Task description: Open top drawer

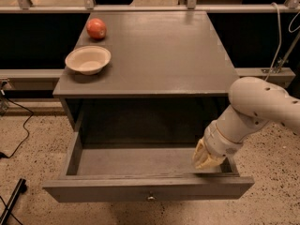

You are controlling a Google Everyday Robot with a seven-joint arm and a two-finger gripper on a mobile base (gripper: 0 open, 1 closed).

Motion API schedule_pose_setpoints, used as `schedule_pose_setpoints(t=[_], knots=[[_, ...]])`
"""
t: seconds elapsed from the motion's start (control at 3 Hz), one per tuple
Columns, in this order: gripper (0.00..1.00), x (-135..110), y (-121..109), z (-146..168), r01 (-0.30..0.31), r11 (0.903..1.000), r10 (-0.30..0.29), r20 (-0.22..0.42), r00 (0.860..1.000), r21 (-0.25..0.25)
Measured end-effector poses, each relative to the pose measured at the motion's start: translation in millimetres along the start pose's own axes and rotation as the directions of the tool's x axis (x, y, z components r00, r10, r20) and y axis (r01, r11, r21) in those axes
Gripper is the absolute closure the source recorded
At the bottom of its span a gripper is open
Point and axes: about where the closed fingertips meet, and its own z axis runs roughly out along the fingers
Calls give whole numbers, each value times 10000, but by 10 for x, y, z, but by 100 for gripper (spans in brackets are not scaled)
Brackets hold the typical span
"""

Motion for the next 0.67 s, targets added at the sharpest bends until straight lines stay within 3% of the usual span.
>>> schedule_pose_setpoints(t=[0.33, 0.67], knots=[[99, -50, -373, -543, 132, 9516, -264, 389, 9989, 3071], [77, -80, -469, -843, 195, 9074, -584, 800, 9951, 4198]])
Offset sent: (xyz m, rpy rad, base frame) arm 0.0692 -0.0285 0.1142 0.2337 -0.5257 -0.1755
